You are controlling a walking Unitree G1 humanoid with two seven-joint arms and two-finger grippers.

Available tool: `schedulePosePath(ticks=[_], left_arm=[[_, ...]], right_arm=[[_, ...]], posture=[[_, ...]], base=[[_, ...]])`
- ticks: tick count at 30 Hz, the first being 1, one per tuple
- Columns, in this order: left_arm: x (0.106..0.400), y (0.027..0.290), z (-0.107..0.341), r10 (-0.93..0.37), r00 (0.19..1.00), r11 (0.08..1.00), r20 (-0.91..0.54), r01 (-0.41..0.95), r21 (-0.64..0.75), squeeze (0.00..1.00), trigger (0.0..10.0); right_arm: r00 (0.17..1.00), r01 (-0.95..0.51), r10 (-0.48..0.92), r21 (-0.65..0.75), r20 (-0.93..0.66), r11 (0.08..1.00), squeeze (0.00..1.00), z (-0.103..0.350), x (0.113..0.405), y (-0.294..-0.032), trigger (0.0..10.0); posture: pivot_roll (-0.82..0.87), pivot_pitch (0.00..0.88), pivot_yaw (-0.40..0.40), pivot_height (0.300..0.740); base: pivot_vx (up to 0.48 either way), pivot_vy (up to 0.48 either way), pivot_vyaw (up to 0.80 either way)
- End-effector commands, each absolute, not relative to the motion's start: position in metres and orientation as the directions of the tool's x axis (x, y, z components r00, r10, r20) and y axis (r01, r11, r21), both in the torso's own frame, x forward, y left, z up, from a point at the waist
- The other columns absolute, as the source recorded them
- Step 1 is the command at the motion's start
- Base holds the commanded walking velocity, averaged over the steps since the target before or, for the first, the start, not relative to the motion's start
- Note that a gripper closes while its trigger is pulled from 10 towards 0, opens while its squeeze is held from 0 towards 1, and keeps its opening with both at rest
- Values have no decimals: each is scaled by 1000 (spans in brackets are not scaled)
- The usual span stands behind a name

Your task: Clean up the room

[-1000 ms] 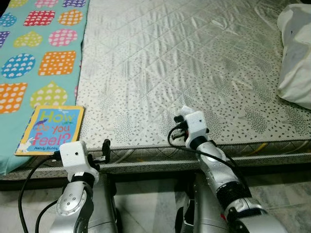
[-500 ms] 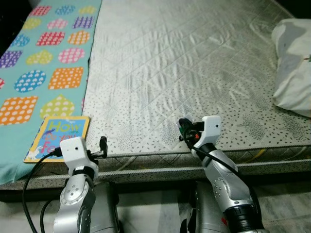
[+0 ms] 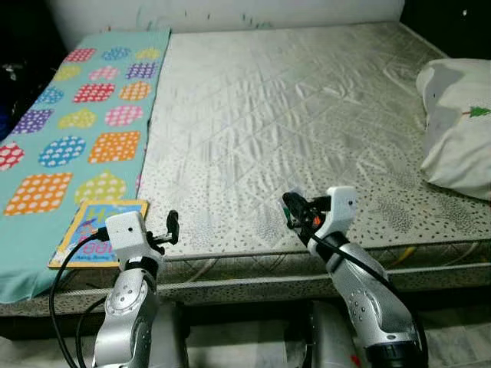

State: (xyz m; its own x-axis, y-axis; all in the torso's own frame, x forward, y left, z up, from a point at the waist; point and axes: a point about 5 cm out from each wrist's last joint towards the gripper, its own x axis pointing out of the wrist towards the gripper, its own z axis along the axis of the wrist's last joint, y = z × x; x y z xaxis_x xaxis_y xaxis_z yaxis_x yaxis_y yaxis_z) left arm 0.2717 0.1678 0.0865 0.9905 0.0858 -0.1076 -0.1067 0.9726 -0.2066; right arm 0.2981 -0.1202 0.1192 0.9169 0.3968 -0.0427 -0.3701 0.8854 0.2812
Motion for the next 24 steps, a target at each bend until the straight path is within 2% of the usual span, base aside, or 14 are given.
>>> schedulePosePath(ticks=[1, 3, 13, 24], left_arm=[[271, 167, 85, 81, 991, 975, -108, -101, -199, 0, 10000], [273, 164, 85, 71, 992, 973, -104, -92, -213, 0, 10000], [275, 167, 86, 71, 993, 973, -96, -90, -214, 0, 10000], [273, 162, 84, 64, 993, 973, -101, -84, -215, 0, 10000]], right_arm=[[924, -359, 382, 275, -31, 892, 0, 125, 299, -119, 10000], [939, -317, 340, 255, -51, 913, 0, 126, 303, -119, 10000], [938, -330, 346, 265, -12, 906, 0, 136, 306, -115, 10000], [948, -299, 316, 246, -31, 922, 0, 133, 307, -122, 10000]], posture=[[-46, 9, 34, 543], [-44, 7, 33, 543], [-43, 10, 33, 543], [-48, 28, 35, 607]], base=[[0, 0, 0], [0, 0, 0], [0, 0, 0], [0, 0, 0]])
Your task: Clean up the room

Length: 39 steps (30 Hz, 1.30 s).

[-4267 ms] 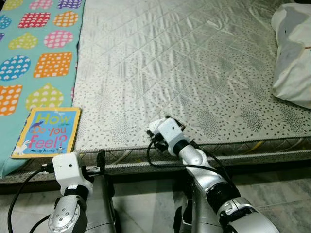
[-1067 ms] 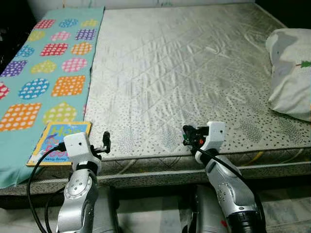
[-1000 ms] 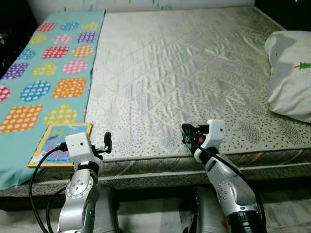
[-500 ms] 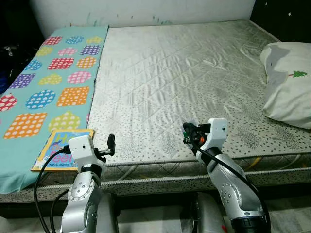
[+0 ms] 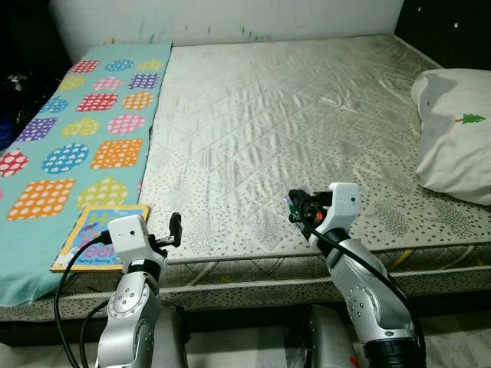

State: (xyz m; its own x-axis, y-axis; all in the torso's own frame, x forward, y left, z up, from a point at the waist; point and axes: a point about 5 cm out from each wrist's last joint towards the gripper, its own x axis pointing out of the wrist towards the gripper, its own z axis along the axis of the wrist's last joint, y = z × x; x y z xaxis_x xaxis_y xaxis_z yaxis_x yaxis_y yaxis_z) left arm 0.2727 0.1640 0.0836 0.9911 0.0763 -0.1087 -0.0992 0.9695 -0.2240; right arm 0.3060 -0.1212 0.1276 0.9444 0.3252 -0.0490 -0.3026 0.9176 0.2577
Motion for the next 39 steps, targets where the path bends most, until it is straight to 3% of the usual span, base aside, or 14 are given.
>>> schedulePosePath(ticks=[1, 20, 39], left_arm=[[273, 162, 84, 63, 993, 973, -101, -84, -217, 0, 10000], [272, 161, 84, 56, 993, 974, -106, -78, -211, 0, 10000], [272, 158, 84, 60, 993, 974, -104, -81, -210, 0, 10000]], right_arm=[[948, -298, 315, 247, -32, 922, 0, 133, 307, -122, 10000], [950, -291, 309, 247, -36, 924, 0, 132, 307, -123, 10000], [957, -264, 284, 247, -50, 933, 0, 129, 309, -125, 10000]], posture=[[-48, 28, 35, 612], [-49, 43, 37, 740], [-49, 45, 37, 740]], base=[[0, 0, 0], [0, 0, 0], [0, 0, 0]])
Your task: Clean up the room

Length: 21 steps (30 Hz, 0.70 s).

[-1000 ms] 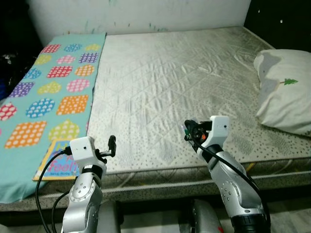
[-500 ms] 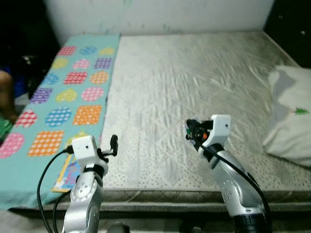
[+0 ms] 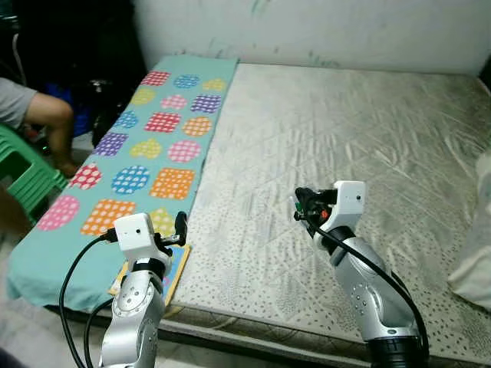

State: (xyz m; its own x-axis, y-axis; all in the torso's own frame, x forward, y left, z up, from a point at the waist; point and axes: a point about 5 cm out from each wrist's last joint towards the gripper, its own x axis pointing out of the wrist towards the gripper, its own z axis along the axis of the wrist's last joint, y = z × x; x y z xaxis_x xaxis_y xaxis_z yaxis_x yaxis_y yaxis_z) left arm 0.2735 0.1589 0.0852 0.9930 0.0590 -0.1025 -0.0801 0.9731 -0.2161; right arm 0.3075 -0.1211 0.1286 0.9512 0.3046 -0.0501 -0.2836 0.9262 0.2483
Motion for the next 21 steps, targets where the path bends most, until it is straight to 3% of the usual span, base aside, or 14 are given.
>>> schedulePosePath(ticks=[1, 21], left_arm=[[272, 158, 84, 58, 993, 975, -104, -78, -208, 0, 10000], [279, 155, 86, 19, 995, 967, -95, -43, -249, 0, 10000]], right_arm=[[957, -264, 284, 246, -51, 933, 0, 129, 309, -124, 10000], [959, -264, 281, 240, -38, 934, 0, 129, 310, -123, 10000]], posture=[[-49, 45, 37, 740], [-48, 25, 34, 740]], base=[[0, 0, 0], [0, 0, 0]])
